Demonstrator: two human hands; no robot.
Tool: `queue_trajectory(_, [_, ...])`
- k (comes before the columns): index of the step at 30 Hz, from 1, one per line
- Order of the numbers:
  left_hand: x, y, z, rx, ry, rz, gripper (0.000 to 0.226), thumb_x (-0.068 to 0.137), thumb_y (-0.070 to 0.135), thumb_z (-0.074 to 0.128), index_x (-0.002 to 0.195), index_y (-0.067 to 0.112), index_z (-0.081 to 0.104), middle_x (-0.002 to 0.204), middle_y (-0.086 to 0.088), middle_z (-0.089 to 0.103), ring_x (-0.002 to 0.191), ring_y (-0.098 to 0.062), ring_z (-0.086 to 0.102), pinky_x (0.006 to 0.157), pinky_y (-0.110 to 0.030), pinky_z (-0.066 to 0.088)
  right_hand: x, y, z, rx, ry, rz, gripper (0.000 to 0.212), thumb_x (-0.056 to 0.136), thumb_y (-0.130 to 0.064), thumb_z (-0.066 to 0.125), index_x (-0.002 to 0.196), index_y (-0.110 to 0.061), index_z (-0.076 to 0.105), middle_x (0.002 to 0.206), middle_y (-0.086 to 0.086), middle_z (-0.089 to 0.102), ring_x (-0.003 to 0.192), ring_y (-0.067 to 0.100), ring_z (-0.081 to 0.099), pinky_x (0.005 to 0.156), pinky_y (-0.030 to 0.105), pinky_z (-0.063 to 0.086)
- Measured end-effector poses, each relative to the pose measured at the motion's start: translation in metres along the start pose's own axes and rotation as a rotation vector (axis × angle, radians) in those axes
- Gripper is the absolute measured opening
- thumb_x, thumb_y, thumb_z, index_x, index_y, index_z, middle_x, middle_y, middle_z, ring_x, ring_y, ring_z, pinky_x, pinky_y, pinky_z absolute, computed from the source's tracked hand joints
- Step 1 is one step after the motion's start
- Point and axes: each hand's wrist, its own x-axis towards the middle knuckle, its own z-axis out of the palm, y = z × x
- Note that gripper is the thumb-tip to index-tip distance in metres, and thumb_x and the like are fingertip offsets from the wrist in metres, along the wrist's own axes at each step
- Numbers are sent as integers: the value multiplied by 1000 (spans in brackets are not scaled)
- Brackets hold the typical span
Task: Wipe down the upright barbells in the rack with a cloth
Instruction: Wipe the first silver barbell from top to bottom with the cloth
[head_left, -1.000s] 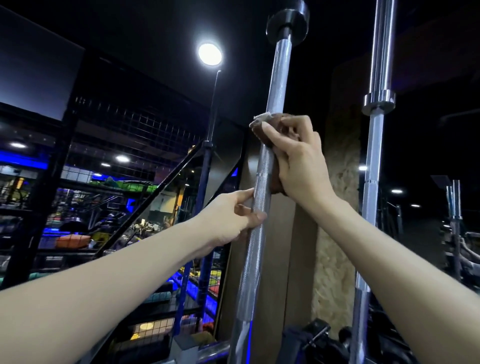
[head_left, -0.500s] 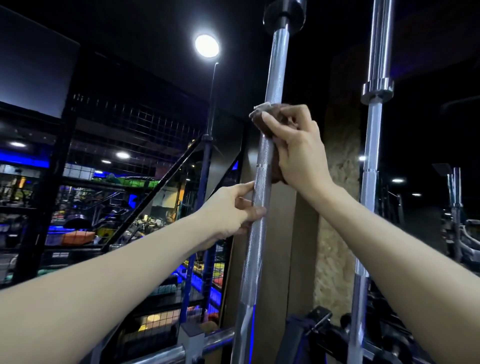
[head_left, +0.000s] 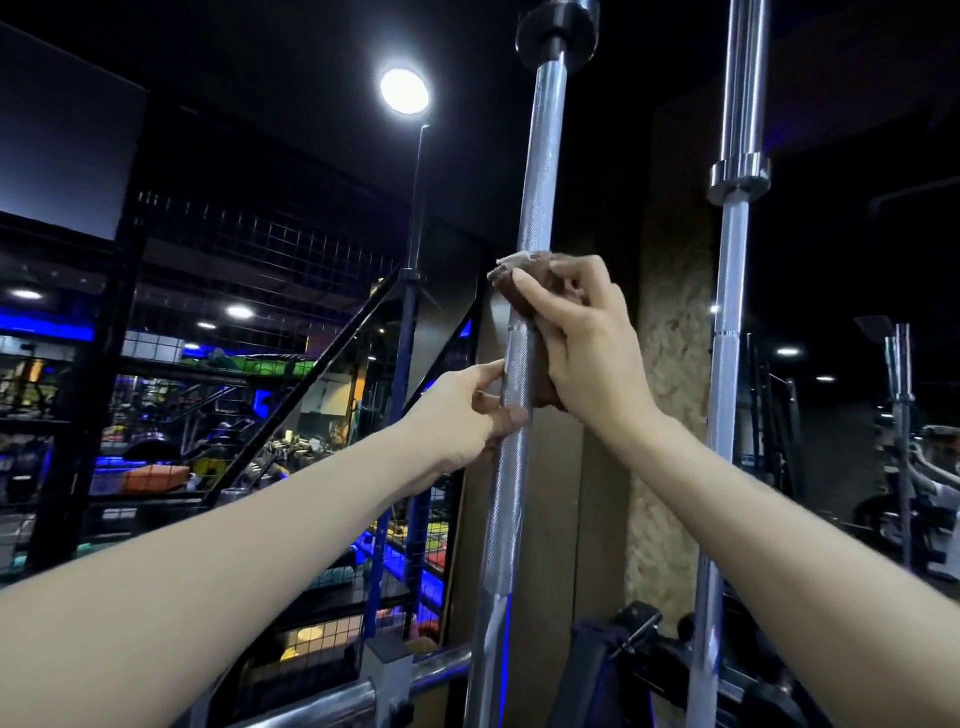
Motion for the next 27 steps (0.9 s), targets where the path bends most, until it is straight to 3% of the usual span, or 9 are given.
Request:
queue_trajectory(2, [1, -1, 1, 24, 13, 12, 56, 90, 12, 62, 141, 26, 42, 82, 4, 60, 88, -17, 58, 94, -43, 50, -23, -3, 2, 2, 14, -8, 39, 86, -1, 60, 121, -16, 66, 119, 14, 53, 96, 36, 52, 77, 37, 50])
queue_trajectory(7, [0, -3, -1, -21, 21, 9, 31, 89, 11, 64, 116, 25, 61, 70, 7, 61, 81, -19, 51, 82, -46, 50, -58, -11, -10, 40, -129, -76, 34, 90, -19, 48, 117, -20, 70, 118, 5, 54, 91, 35, 55, 78, 33, 50])
queue_trajectory(10, [2, -4, -1, -118, 23, -34, 53, 88, 8, 65, 136, 24, 46, 72, 4, 58, 84, -21, 47, 72, -36, 46, -18, -5, -13, 110, -150, -20, 34, 94, -28, 43, 117, -25, 68, 118, 1, 52, 100, 33, 55, 81, 42, 52])
queue_trajectory(13, [1, -6, -1, -186, 31, -39, 58, 87, 6, 64, 139, 22, 43, 73, 3, 57, 86, -22, 46, 73, -33, 42, 5, 0, -3, 115, -81, 63, 33, 93, -11, 55, 121, -26, 66, 118, 2, 50, 103, 31, 55, 83, 44, 52])
queue_trajectory(17, [-8, -16, 0, -256, 44, -80, 42, 91, 5, 59, 130, 17, 52, 111, -4, 66, 104, -20, 60, 97, -39, 49, -36, -6, 1, 138, -83, 61, 36, 91, -11, 57, 125, -23, 63, 120, 4, 49, 99, 32, 56, 80, 47, 54])
queue_trajectory(20, [-22, -16, 2, -373, 75, -83, 33, 93, 0, 52, 123, 13, 59, 117, -11, 65, 105, -19, 60, 97, -37, 50, -71, -14, -10, 174, -201, 66, 36, 90, -20, 51, 123, -25, 64, 119, -1, 48, 99, 31, 56, 82, 45, 54])
queue_trajectory(23, [-38, -12, 4, -226, 133, -7, 33, 94, 2, 53, 120, 19, 63, 109, -3, 68, 98, -12, 61, 96, -30, 48, -84, -21, -27, 230, -320, 99, 36, 90, -14, 54, 122, -26, 66, 111, -5, 49, 97, 21, 57, 88, 35, 52])
queue_trajectory(25, [-49, -6, 7, -205, 193, 35, 27, 93, 5, 56, 117, 15, 65, 101, -1, 66, 92, -13, 58, 90, -28, 47, -80, -22, -42, 312, -360, 175, 38, 88, -3, 61, 119, -22, 68, 101, -12, 52, 96, 2, 55, 91, 13, 42])
queue_trajectory(27, [-59, 1, 12, -274, 206, 49, 17, 91, 13, 59, 106, 17, 66, 96, -2, 64, 93, -13, 58, 87, -29, 49, -73, -24, -57, 369, -317, 304, 35, 83, 1, 67, 112, -17, 70, 93, -18, 55, 87, -9, 55, 83, 3, 37])
